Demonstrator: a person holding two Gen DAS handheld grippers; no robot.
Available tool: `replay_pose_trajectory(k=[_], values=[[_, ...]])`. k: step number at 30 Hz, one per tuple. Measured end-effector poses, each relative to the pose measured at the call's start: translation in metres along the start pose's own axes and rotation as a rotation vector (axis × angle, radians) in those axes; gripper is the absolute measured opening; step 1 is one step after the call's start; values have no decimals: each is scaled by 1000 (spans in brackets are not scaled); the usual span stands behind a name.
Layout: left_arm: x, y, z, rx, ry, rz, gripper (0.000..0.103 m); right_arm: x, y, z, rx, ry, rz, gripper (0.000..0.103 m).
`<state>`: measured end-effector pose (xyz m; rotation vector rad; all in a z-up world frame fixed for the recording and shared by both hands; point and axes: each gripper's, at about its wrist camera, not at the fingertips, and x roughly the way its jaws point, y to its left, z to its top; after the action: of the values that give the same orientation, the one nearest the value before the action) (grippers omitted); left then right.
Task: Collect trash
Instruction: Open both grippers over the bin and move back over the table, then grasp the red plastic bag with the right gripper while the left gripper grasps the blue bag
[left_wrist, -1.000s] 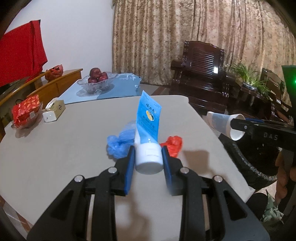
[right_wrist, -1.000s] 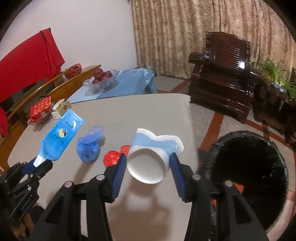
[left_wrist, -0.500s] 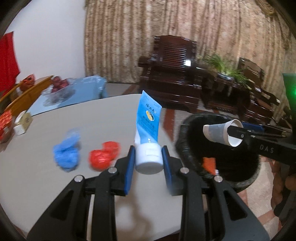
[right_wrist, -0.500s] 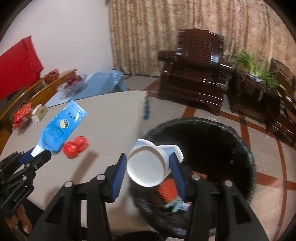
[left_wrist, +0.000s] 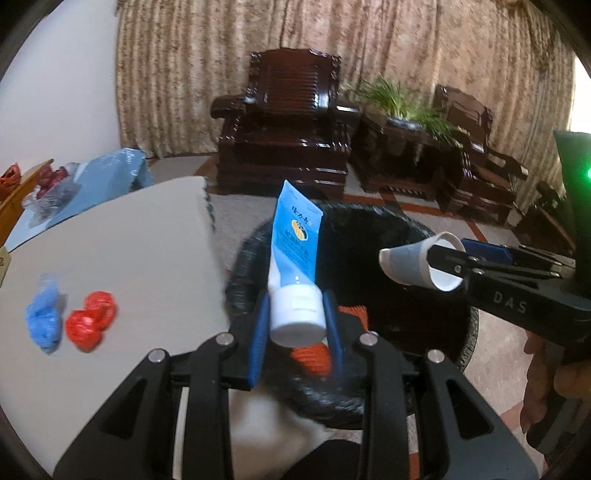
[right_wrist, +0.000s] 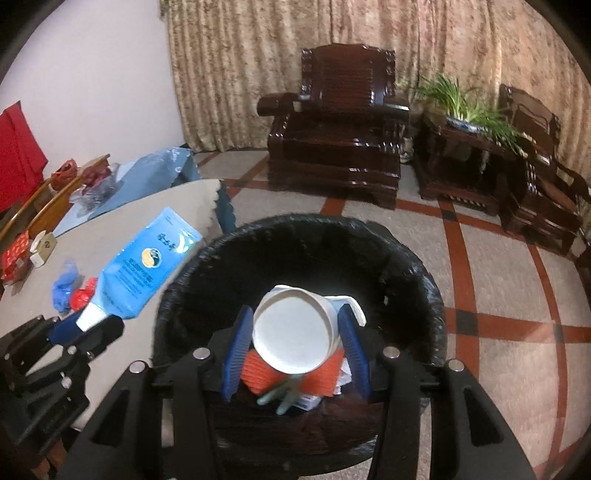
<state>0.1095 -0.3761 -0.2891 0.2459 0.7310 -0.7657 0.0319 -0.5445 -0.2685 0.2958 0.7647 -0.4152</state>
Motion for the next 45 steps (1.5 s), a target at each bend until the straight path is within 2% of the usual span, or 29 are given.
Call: replay_pose_trajectory(k=[2,3,5,11,14,18,20,35,45], values=[[17,-7,-3,6,44,-4,30,11,-6,-1,13,41,2,49],[24,-10,-6,5,65,-8,41,18,-12,-5,26,65,1,50],[33,-11,-11,9,79,0,60,23,-18,-10,41,81,-10,58],[31,5,-25,-2,99,12,61,26,-22,-26,65,96,-6,59],[20,17,-27,-3,96,42,67,24,-17,-30,61,99,7,59],[-3,50,-29,-48,75,95,77,14,12,-29,37,89,35,60],[-14,67,-30,-68,65,121,80,10,27,-26,24,84,54,62],[-100,213,-55,-210,11,332,87,-5,180,-16,-138,72,176,65],[-124,297,-77,-293,25,419,89,16,261,-22,-207,97,244,66]])
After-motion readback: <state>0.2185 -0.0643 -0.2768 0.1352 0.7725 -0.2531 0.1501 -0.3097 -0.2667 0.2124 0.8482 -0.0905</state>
